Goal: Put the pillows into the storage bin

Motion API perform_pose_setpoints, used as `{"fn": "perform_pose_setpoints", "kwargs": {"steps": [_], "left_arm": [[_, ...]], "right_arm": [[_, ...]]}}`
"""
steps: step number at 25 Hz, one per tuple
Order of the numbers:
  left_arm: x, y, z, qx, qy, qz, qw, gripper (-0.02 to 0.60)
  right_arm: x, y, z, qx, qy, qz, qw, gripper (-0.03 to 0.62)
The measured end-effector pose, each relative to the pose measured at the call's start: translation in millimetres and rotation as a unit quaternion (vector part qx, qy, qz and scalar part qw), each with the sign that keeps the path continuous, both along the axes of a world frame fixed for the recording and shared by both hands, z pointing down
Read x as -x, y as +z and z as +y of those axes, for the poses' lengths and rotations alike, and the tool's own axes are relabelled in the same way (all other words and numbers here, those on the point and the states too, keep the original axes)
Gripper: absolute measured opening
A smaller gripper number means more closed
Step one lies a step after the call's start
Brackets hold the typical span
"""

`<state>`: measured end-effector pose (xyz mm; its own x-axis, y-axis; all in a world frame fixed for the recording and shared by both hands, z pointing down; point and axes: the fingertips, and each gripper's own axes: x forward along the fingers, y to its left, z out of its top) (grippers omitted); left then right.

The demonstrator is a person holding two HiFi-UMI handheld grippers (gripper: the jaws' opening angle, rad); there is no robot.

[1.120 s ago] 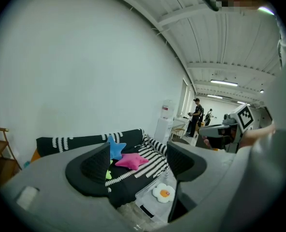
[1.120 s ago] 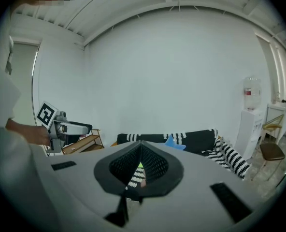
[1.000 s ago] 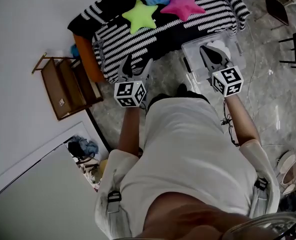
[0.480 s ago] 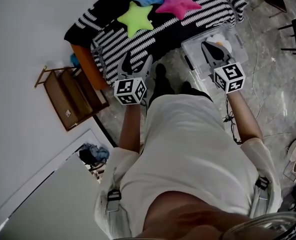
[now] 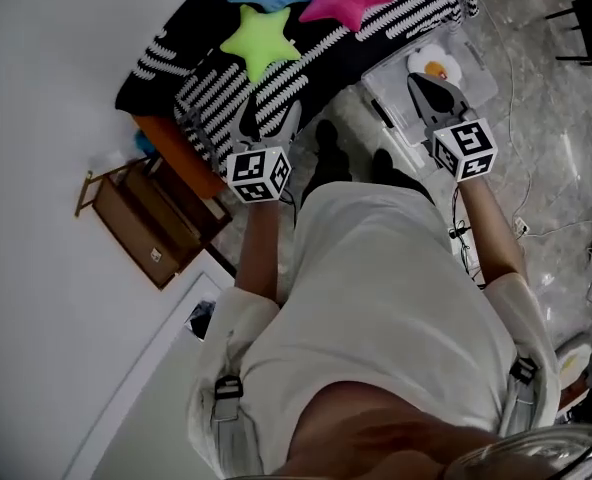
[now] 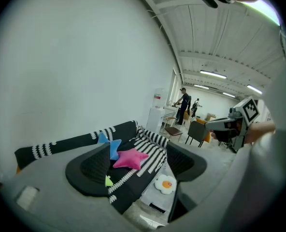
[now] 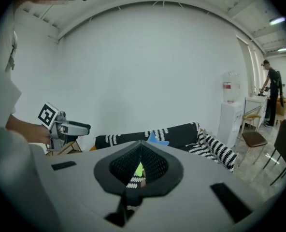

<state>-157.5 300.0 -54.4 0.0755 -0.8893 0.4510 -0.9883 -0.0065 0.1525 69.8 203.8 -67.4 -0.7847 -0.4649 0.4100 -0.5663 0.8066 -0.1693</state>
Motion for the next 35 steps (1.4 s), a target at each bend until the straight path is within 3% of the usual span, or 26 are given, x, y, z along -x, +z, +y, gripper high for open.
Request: {"fn": "perform_pose_setpoints", "kwargs": {"steps": [10, 19, 27, 35], "left_arm": [[47, 87, -46, 0.058, 0.052, -0.001, 0.9969, 0.359], [91, 200, -84, 0.121, 0.063, -0.004, 0.9907, 0.367], [117, 306, -111, 0.182, 0.074, -0.003, 0.9805, 0.377], [165, 417, -105, 0.247, 0.079, -0.036, 0.9650, 0.393]], "right_arm": [[44, 62, -16, 0.033, 0.015, 0.035, 0.999, 0.000], [82, 140, -30, 0.088, 0.038, 0.039, 0.995, 0.000], [119, 231, -36, 0.131, 0.012, 0.061, 0.989, 0.000], [160, 321, -35, 0.168, -0.016, 0.077, 0.983, 0.000]]}}
